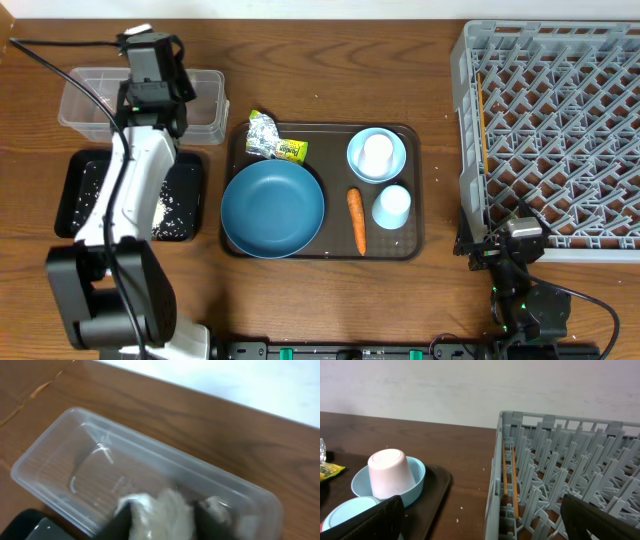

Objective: Sort waste into correct bins and load items into the dishwasher rack
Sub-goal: 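Grasp the tissue and carry it into the clear plastic bin, then release the tissue and move the left gripper to the snack wrapper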

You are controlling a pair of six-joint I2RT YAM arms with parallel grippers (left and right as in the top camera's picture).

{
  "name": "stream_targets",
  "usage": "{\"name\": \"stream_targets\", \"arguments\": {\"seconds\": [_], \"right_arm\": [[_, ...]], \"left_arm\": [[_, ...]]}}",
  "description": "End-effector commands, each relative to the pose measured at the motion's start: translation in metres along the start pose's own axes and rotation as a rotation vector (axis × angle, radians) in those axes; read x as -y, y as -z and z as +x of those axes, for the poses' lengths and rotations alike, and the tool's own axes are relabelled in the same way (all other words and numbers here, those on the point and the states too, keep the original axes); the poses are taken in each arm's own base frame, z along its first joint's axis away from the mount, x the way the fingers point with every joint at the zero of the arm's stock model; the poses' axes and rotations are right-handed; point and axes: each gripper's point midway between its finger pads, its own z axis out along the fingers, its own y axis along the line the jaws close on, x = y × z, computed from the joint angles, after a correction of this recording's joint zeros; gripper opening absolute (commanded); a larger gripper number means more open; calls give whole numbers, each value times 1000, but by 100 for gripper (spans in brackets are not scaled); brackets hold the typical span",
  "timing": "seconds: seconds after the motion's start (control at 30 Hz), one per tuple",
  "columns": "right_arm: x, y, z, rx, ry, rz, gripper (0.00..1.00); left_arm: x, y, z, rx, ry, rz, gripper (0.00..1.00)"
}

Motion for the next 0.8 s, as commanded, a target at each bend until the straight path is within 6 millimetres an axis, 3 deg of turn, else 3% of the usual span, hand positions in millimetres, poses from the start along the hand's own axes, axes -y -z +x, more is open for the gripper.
{"name": "stream_targets", "arguments": {"seconds": [0.0,0.1,0.23,0.37,0.43,0.5,0.6,0.77], "right_arm": [[4,0,1,-2,-3,17,99],[4,0,1,-2,-3,17,99],[4,0,1,-2,-3,16,99],[4,0,1,-2,-3,17,99],[4,0,1,-2,-3,17,99],[4,0,1,-2,-3,17,99],[4,0,1,-2,-3,17,99],[4,0,1,-2,-3,17,99]], "left_arm": [[-13,-2,-10,21,15,-31,79],[-11,5,-14,32,16,-24,87],[9,32,-23,60,5,30,96],[74,74,-22,63,-41,293,96],[114,94,-10,34,-80,455,96],[136,102,6,-3,-121,500,97],[146,93,32,-55,-168,435,99],[166,80,82,-213,-92,406,98]]}}
